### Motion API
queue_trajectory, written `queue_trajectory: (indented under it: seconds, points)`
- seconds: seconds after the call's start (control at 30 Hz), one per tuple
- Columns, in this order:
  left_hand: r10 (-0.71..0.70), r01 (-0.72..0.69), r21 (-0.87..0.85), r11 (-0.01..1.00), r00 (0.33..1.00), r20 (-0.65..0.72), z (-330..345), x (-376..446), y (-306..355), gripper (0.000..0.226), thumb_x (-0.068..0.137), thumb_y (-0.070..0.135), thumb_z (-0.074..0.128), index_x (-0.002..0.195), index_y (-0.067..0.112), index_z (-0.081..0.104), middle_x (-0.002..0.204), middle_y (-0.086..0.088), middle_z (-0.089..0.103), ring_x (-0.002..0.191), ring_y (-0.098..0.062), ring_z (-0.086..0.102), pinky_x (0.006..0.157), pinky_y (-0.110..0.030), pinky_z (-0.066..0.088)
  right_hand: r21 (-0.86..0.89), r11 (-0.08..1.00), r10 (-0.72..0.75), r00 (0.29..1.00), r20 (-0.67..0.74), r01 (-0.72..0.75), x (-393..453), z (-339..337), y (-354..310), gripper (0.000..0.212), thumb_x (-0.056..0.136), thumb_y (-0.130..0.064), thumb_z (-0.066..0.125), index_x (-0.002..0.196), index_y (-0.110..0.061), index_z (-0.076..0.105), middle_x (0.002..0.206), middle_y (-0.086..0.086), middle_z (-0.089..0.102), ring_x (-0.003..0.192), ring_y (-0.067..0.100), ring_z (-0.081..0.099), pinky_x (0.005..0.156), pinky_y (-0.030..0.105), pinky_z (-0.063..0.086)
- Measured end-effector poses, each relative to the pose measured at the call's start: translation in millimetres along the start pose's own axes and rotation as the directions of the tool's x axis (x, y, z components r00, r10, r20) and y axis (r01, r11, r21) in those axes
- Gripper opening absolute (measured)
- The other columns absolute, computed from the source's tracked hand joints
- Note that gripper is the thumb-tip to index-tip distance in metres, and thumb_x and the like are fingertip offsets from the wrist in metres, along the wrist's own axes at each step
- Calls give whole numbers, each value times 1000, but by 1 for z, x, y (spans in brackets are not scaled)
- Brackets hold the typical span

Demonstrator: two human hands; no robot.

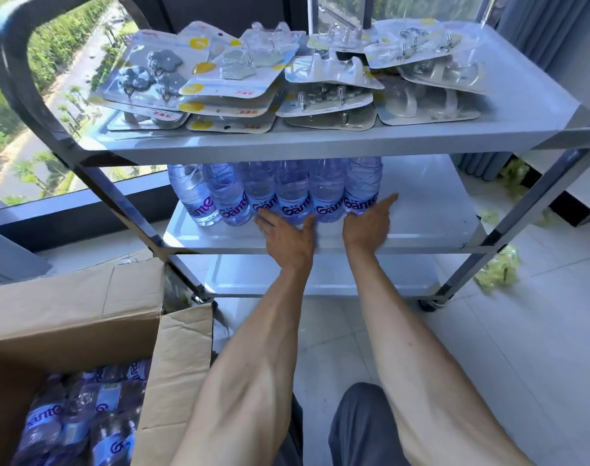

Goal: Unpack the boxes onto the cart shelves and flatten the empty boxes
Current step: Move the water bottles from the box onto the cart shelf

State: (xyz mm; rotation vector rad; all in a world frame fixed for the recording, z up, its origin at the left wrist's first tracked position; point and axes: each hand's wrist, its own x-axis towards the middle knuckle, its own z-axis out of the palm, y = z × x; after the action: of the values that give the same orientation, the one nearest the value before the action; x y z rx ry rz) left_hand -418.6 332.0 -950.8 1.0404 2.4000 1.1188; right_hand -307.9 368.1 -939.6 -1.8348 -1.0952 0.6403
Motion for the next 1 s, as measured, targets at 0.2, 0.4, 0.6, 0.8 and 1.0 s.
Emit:
queue_trajectory:
  seconds: [0.2,0.4,0.6,0.8,1.0]
  points:
    - [-51,43,-382,923,999,-10,-54,-1,-31,38,86,14,60,124,9,60,114,-4,65,107,-24,61,89,-25,43,153,978,-123,985,-123,141,-91,7,-3,46,81,10,52,126,1,55,121,16,58,114,31,54,92,36,42]
    - [-222,84,-380,921,915,-336,-135,-7,-119,25,82,4,55,100,7,72,94,-12,74,90,-30,66,79,-26,46,156,970,-220,950,221,188,-194,52,-14,28,81,9,50,102,2,66,104,17,67,100,34,60,87,36,43]
    - [-416,298,-310,903,785,-459,-226,-4,-231,28,82,4,53,101,6,73,102,-17,73,102,-35,64,86,-30,42,202,946,-323,722,611,252,-304,98,-46,31,83,4,50,106,-4,68,103,12,72,100,29,64,84,29,47]
    - [-768,746,-186,640,622,-150,-251,-32,-337,37,88,14,56,121,-1,62,126,-23,62,119,-38,57,98,-38,49,-24,981,-54,385,921,195,-405,137,-28,55,87,-1,46,141,-8,48,141,14,53,132,28,47,105,27,35]
    - [-818,826,-110,553,563,121,-256,-48,-387,45,87,17,62,125,-6,60,125,-24,63,117,-37,61,100,-46,50,-44,972,-87,527,846,231,-428,161,-16,54,79,1,47,132,-7,54,130,17,58,121,32,51,99,33,41]
